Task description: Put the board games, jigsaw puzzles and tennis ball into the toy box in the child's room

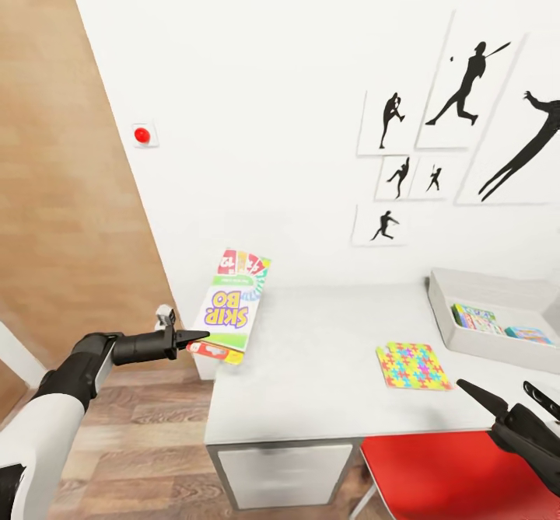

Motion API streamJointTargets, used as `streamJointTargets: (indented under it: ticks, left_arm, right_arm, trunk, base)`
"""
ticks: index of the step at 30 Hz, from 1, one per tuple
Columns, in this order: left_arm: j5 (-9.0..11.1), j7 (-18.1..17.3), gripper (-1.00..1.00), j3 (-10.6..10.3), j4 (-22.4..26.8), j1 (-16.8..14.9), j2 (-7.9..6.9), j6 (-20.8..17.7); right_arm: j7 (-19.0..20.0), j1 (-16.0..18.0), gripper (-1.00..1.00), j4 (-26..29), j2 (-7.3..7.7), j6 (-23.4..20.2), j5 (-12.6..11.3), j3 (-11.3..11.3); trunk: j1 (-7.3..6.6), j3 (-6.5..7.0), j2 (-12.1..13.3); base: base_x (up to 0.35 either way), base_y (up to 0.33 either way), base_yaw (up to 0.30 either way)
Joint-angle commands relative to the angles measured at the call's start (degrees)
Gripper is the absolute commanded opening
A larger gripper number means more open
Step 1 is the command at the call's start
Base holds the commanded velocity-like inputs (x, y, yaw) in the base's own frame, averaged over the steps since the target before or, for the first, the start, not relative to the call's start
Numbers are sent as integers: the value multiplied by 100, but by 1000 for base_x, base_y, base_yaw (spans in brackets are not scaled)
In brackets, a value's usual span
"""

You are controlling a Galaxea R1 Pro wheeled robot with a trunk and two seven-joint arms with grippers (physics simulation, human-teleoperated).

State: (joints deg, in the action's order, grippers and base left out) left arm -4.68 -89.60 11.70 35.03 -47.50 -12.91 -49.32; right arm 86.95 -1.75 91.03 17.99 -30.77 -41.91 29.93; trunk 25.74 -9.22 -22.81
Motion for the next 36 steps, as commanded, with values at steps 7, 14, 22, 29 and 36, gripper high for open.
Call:
streamJointTargets:
  ticks: [7,14,22,29,36]
  left_arm:
    - [-46,-40,-100,17,3,-5,-1,55]
    - [-42,-40,-100,17,3,-5,-1,85]
    - [-43,-40,-100,16,3,-5,-1,97]
    - [-42,-40,-100,9,3,-5,-1,146]
    - [-42,-40,-100,9,3,-5,1,175]
  right_arm:
    - [5,0,100,-8,3,-60,-19,3]
    - [6,0,100,-29,3,-60,-19,4]
    - [6,0,100,-34,3,-60,-19,4]
    - [6,0,100,-39,3,-60,-19,13]
    - [-2,0,100,-40,9,-60,-25,13]
  trunk:
    - [4,55,-11]
    - [4,117,-11]
    - [4,188,-11]
    - [4,250,-11]
    - [4,305,-11]
  base:
    - [3,-235,-117]
    - [91,-214,-155]
    - [143,-197,-158]
    - [106,-276,-159]
    - [13,-308,-146]
